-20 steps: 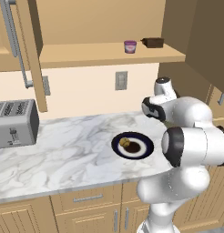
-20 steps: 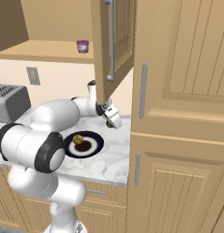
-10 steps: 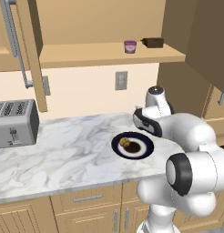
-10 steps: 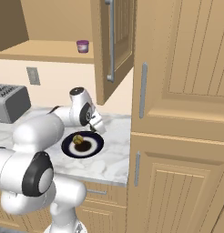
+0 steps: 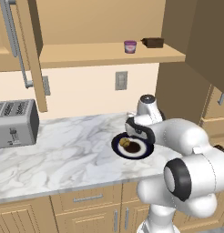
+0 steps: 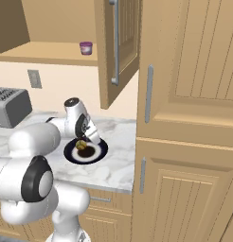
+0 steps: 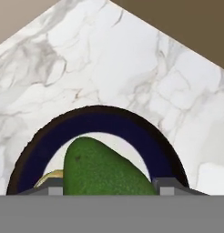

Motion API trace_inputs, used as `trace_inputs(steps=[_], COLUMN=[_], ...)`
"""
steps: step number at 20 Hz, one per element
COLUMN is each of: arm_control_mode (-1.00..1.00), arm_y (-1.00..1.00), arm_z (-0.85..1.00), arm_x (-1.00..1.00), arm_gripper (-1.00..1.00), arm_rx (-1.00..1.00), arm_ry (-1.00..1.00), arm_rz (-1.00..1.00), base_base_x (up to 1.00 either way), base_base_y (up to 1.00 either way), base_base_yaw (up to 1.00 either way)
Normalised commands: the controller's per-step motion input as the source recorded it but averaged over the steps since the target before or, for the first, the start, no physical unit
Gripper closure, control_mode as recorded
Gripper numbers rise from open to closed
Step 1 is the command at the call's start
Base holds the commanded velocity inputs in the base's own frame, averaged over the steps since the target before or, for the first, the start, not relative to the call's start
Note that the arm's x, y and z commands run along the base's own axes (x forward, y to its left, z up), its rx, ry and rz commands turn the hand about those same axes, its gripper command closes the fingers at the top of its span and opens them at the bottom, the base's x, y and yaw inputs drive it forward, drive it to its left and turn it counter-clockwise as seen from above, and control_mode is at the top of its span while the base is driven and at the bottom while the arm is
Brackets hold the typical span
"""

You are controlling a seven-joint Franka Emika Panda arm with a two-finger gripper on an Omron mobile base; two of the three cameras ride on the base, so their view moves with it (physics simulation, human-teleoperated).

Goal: Pick the avocado and bread from the counter and place them on the plate. Then pick the jam from the cabinet and place it next to the plate. Lastly close the cabinet door.

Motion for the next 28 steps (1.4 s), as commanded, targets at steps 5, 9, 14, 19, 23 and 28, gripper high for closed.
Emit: trace_inputs(steps=[5, 9, 14, 19, 23, 28], arm_control_mode=[-1.0, -1.0, -1.0, -1.0, -1.0, -1.0], arm_y=[0.16, 0.0, 0.0, 0.0, 0.0, 0.0], arm_z=[-0.57, -0.56, -0.24, 0.17, 0.64, 0.8], arm_x=[-0.05, -0.12, 0.0, 0.0, 0.06, 0.01], arm_gripper=[1.0, 1.0, -1.0, -1.0, -1.0, -1.0], arm_rx=[0.0, 0.0, 0.0, 0.03, 0.03, 0.0], arm_ry=[-0.01, -0.05, -0.02, 0.0, 0.0, -0.01], arm_rz=[0.02, 0.0, 0.0, 0.0, -0.01, -0.03], base_base_x=[0.0, 0.0, 0.0, 0.0, 0.0, 0.0], base_base_y=[0.0, 0.0, 0.0, 0.0, 0.0, 0.0], base_base_yaw=[0.0, 0.0, 0.0, 0.0, 0.0, 0.0])
